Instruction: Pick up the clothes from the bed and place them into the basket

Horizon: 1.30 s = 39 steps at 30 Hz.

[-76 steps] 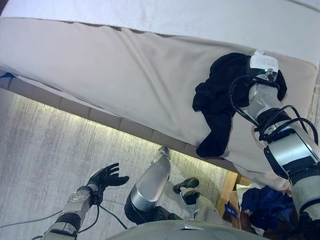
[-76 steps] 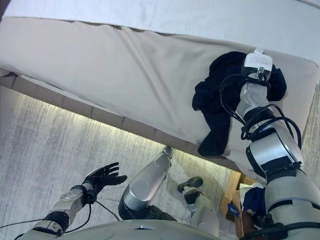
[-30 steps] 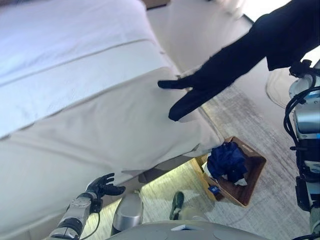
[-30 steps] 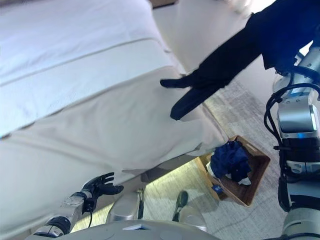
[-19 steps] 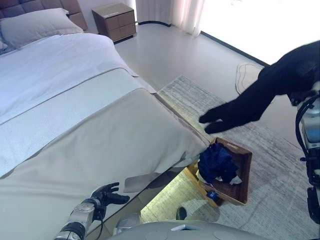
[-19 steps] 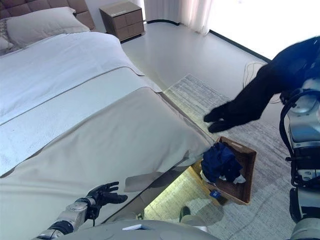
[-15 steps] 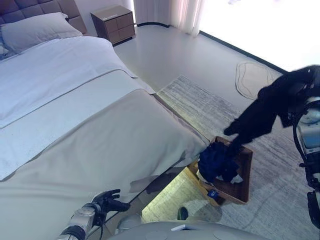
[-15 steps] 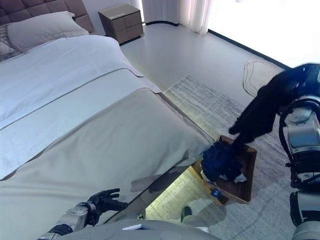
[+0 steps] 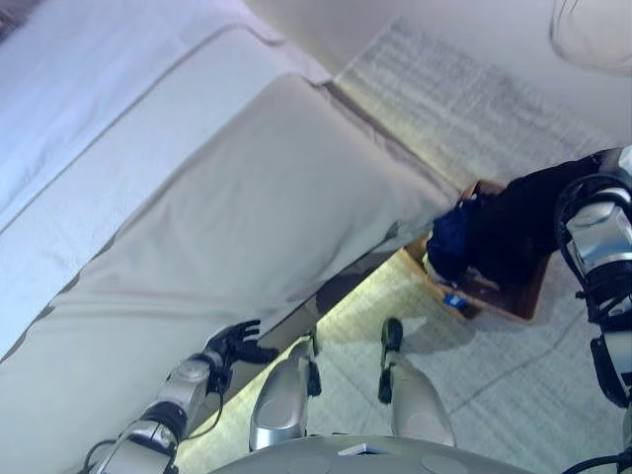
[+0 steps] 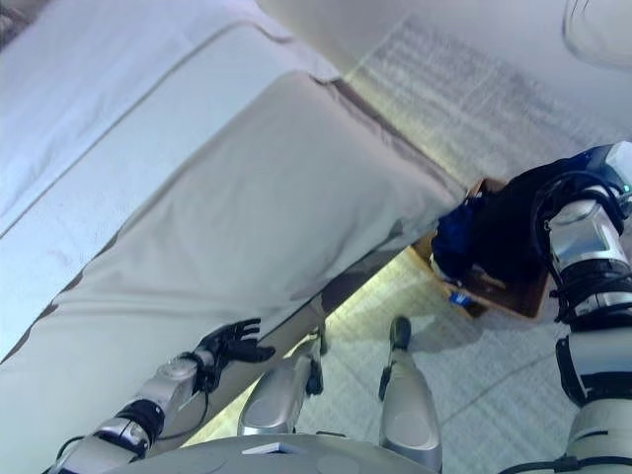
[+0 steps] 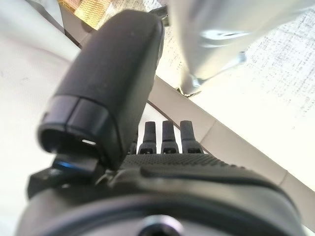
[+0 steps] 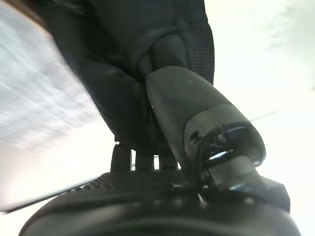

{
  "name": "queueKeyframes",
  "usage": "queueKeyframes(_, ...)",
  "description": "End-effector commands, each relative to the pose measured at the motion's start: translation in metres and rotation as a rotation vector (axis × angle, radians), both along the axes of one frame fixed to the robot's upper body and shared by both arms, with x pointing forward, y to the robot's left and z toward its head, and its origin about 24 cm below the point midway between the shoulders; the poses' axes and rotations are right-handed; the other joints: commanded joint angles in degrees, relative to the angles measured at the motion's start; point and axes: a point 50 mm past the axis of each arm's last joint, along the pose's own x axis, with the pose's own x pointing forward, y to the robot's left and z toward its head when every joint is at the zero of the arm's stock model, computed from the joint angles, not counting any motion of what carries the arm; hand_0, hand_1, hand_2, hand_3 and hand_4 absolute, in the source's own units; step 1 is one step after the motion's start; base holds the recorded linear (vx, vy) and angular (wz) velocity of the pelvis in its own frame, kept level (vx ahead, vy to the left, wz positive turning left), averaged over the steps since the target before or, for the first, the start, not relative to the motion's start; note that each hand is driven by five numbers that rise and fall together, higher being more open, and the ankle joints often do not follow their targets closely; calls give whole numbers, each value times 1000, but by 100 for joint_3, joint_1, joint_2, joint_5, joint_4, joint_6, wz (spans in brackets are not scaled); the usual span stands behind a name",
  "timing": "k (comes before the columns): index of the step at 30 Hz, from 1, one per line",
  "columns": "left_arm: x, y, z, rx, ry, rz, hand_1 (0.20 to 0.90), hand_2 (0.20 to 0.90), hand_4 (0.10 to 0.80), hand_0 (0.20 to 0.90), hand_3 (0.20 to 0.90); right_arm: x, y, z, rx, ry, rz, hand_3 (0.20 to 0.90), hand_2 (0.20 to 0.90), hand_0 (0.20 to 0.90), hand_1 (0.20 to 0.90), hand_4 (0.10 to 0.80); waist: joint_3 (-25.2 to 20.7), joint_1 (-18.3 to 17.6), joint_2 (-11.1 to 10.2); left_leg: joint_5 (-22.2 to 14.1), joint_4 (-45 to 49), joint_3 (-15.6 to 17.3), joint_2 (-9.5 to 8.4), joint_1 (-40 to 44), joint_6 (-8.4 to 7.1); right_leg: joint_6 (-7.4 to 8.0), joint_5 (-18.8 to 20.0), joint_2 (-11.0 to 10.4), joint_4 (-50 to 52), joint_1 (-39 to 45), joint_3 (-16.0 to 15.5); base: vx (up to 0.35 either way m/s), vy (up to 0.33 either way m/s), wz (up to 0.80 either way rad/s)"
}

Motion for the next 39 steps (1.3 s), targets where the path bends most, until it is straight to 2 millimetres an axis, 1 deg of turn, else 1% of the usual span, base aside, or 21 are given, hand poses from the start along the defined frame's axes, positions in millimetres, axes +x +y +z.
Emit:
queueKeyframes(1, 14, 19, 18, 26, -91, 28, 900, 900, 800, 900, 900, 3, -4, 49, -148, -38, -41, 900, 900, 900, 900, 800, 141, -160, -283, -1022, 822, -240, -392, -222, 73, -152, -40, 37, -590, 202, -495, -79, -35, -11)
queueKeyframes(3, 17, 19, 21, 25, -104, 28, 900, 900, 800, 900, 900, 1, -8, 44, -149, 16, -60, 900, 900, 900, 900, 800, 213, -172, -237, -981, 781, -233, -390, -260, 62, -155, -31, 46, -569, 124, -486, -45, -26, -3)
queueKeyframes(4, 19, 20, 24, 19, -116, 25, 900, 900, 800, 900, 900, -1, -13, 38, -136, 44, -71, 900, 900, 900, 900, 800, 270, -170, -188, -943, 733, -228, -393, -277, 54, -157, -28, 50, -548, 69, -485, -42, -20, 0)
queueKeyframes(7, 22, 22, 29, 10, -134, 24, 900, 900, 800, 900, 900, -2, -16, 33, -111, 67, -67, 900, 900, 900, 900, 800, 334, -176, -156, -896, 655, -207, -393, -279, 32, -154, -20, 52, -540, 23, -516, -14, -7, 0)
queueKeyframes(9, 20, 22, 28, 0, -135, 27, 900, 900, 800, 900, 900, -2, -16, 31, -99, 29, -41, 900, 900, 900, 900, 800, 346, -197, -148, -897, 625, -182, -392, -236, 12, -161, -28, 46, -528, 25, -543, 2, 26, -2)
queueKeyframes(12, 12, 22, 23, -9, -124, 32, 900, 900, 800, 900, 900, 1, -6, 30, -58, -78, 48, 900, 900, 900, 900, 800, 296, -244, -181, -929, 584, -119, -382, -110, -13, -156, -51, 34, -518, 84, -574, 26, 68, -1)
queueKeyframes(15, -1, 22, 14, -16, -86, 52, 900, 900, 800, 900, 900, -6, 0, 14, -7, -145, 132, 900, 900, 900, 900, 800, 121, -326, -275, -1017, 523, -1, -350, 153, -36, -144, -102, -1, -517, 255, -638, 78, 118, -4)
queueKeyframes(16, -4, 23, 11, -16, -78, 60, 900, 900, 800, 900, 900, -9, 1, 10, 1, -146, 146, 900, 900, 900, 900, 800, 83, -345, -309, -1043, 528, 19, -347, 207, -37, -143, -117, -6, -507, 296, -651, 64, 85, -2)
queueKeyframes(21, -20, 29, 1, -16, -22, 97, 900, 900, 800, 900, 900, -30, 0, -26, 54, -120, 166, 900, 900, 900, 900, 800, -230, -406, -551, -1225, 560, 126, -353, 577, -26, -113, -155, -51, -583, 668, -742, 75, 84, 0)
queueKeyframes(24, -32, 29, -7, -17, 26, 100, 900, 900, 800, 900, 900, -41, 7, -61, 152, -94, 175, 900, 900, 900, 900, 800, -450, -405, -727, -1329, 596, 147, -372, 780, 1, -87, -153, -82, -638, 909, -804, 63, 94, -2)
queueKeyframes(25, -37, 29, -11, -14, 49, 98, 900, 900, 800, 900, 900, -48, 12, -79, 214, -86, 187, 900, 900, 900, 900, 800, -546, -403, -778, -1350, 569, 150, -378, 874, 17, -71, -155, -85, -665, 1013, -811, 83, 114, 0)
queueKeyframes(27, -47, 26, -18, -16, 92, 86, 900, 900, 800, 900, 900, -60, 21, -108, 380, -99, 209, 900, 900, 900, 900, 800, -705, -394, -834, -1375, 518, 163, -398, 1028, 53, -40, -150, -95, -722, 1198, -816, 92, 157, -1)
queueKeyframes(29, -58, 24, -26, -16, 149, 73, 900, 900, 800, 900, 900, -74, 36, -147, 622, -98, 193, 900, 900, 900, 900, 800, -906, -419, -871, -1390, 436, 195, -412, 1201, 80, 2, -138, -102, -788, 1388, -781, 127, 191, 0)
queueKeyframes(31, -72, 20, -36, -7, 217, 59, 900, 900, 800, 900, 900, -100, 55, -199, 815, 2, 168, 900, 900, 900, 900, 800, -1140, -453, -901, -1395, 282, 264, -407, 1447, 111, 46, -134, -101, -854, 1603, -764, 171, 165, -5)
queueKeyframes(32, -76, 19, -39, -4, 239, 52, 900, 900, 800, 900, 900, -110, 61, -215, 872, 34, 162, 900, 900, 900, 900, 800, -1214, -457, -906, -1393, 218, 284, -409, 1544, 127, 53, -136, -89, -876, 1685, -753, 168, 151, -7)
queueKeyframes(33, -82, 18, -42, 1, 268, 44, 900, 900, 800, 900, 900, -127, 71, -238, 955, 113, 145, 900, 900, 900, 900, 800, -1329, -465, -913, -1383, 107, 293, -408, 1678, 149, 68, -150, -71, -890, 1789, -725, 157, 152, -3)
queueKeyframes(34, -87, 17, -45, 6, 288, 41, 900, 900, 800, 900, 900, -141, 79, -255, 1027, 167, 130, 900, 900, 900, 900, 800, -1406, -471, -912, -1372, -3, 313, -406, 1818, 159, 77, -167, -47, -910, 1908, -718, 136, 168, 5)
queueKeyframes(35, -89, 18, -46, 9, 300, 40, 900, 900, 800, 900, 900, -152, 85, -267, 1062, 207, 113, 900, 900, 900, 900, 800, -1462, -479, -909, -1356, -103, 315, -414, 1914, 176, 84, -190, -34, -912, 1979, -700, 98, 117, 8)
queueKeyframes(36, -90, 18, -47, 11, 306, 40, 900, 900, 800, 900, 900, -158, 89, -273, 1069, 234, 112, 900, 900, 900, 900, 800, -1491, -482, -911, -1348, -150, 318, -417, 1963, 182, 88, -196, -23, -918, 2020, -692, 83, 131, 9)
queueKeyframes(37, -92, 18, -49, 16, 319, 42, 900, 900, 800, 900, 900, -175, 101, -289, 1092, 316, 110, 900, 900, 900, 900, 800, -1561, -489, -912, -1337, -271, 315, -427, 2094, 211, 96, -223, 2, -924, 2122, -665, 62, 122, 4)
queueKeyframes(39, -92, 18, -49, 20, 327, 35, 900, 900, 800, 900, 900, -189, 110, -300, 1107, 397, 122, 900, 900, 900, 900, 800, -1615, -488, -914, -1350, -335, 258, -452, 2168, 248, 108, -242, 10, -927, 2195, -618, 38, 109, 2)
